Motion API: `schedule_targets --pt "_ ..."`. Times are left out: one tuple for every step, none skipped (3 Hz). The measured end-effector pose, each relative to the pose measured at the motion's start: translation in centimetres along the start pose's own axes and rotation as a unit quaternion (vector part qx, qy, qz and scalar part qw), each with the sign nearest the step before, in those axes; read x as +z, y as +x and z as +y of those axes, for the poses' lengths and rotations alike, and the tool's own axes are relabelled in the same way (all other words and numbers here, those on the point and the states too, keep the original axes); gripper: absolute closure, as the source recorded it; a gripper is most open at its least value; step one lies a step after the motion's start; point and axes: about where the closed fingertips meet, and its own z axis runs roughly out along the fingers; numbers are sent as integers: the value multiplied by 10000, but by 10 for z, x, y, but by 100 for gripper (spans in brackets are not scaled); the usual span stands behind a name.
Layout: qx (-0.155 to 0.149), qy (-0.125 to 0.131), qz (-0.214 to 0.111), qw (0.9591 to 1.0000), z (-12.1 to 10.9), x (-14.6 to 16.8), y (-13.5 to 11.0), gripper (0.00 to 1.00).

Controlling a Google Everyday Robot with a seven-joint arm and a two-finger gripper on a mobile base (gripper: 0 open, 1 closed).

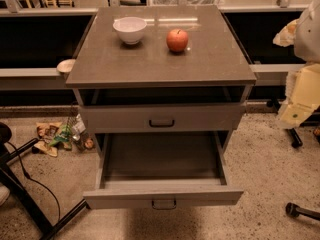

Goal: Close middle drawer

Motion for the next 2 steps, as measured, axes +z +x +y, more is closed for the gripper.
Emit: schedule_targets --pt "-2 -1 1 10000 0 0 0 0" --pt "-222 -112 144 9996 7 14 -2 0"
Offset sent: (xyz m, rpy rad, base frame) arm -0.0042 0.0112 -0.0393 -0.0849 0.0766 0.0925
